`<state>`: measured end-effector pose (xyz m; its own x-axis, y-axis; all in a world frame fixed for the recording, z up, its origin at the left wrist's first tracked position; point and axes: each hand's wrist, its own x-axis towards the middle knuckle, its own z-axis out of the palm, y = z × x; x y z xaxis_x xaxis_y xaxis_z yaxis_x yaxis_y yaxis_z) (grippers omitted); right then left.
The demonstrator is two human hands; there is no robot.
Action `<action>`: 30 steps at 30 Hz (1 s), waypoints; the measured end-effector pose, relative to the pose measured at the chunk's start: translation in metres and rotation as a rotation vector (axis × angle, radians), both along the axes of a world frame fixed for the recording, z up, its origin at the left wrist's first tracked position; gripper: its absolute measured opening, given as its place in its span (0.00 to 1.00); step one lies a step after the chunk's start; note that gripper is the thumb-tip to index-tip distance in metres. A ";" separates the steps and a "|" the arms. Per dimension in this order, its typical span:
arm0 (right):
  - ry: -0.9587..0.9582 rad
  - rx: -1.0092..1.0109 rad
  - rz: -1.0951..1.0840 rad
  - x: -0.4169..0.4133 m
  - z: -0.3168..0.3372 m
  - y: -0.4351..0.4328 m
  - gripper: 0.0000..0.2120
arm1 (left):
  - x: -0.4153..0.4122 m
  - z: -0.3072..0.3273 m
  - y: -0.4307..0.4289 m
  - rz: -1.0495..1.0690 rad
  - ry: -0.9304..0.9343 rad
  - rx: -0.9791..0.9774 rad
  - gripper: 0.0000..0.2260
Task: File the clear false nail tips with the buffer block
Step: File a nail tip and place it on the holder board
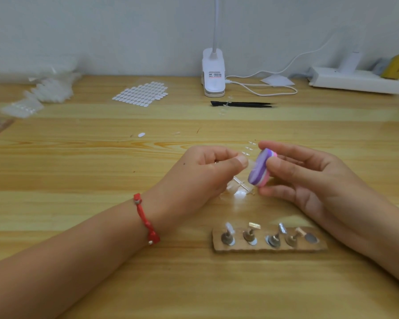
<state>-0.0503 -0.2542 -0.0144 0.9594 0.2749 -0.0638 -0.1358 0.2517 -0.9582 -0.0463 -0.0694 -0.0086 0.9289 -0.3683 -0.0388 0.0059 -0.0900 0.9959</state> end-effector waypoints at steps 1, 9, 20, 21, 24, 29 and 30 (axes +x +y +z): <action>0.012 0.026 -0.016 0.001 0.000 -0.001 0.16 | 0.000 0.000 0.000 0.002 0.000 0.005 0.09; 0.053 0.070 0.003 0.004 0.000 -0.003 0.14 | 0.001 -0.004 -0.003 0.067 -0.044 0.034 0.08; 0.056 0.086 -0.007 0.005 -0.001 -0.005 0.13 | 0.002 -0.002 -0.001 0.067 -0.018 0.048 0.08; 0.031 0.039 0.021 0.004 -0.001 -0.004 0.14 | 0.001 -0.002 -0.001 0.080 -0.019 0.038 0.08; 0.021 0.032 0.029 0.004 -0.001 -0.003 0.14 | 0.002 -0.003 -0.002 0.077 -0.027 0.064 0.08; 0.007 0.010 0.028 0.004 -0.002 -0.004 0.15 | 0.002 -0.002 -0.001 0.081 -0.006 0.041 0.09; -0.016 -0.029 0.046 0.003 -0.003 -0.002 0.16 | 0.002 -0.001 -0.001 0.075 -0.006 0.041 0.09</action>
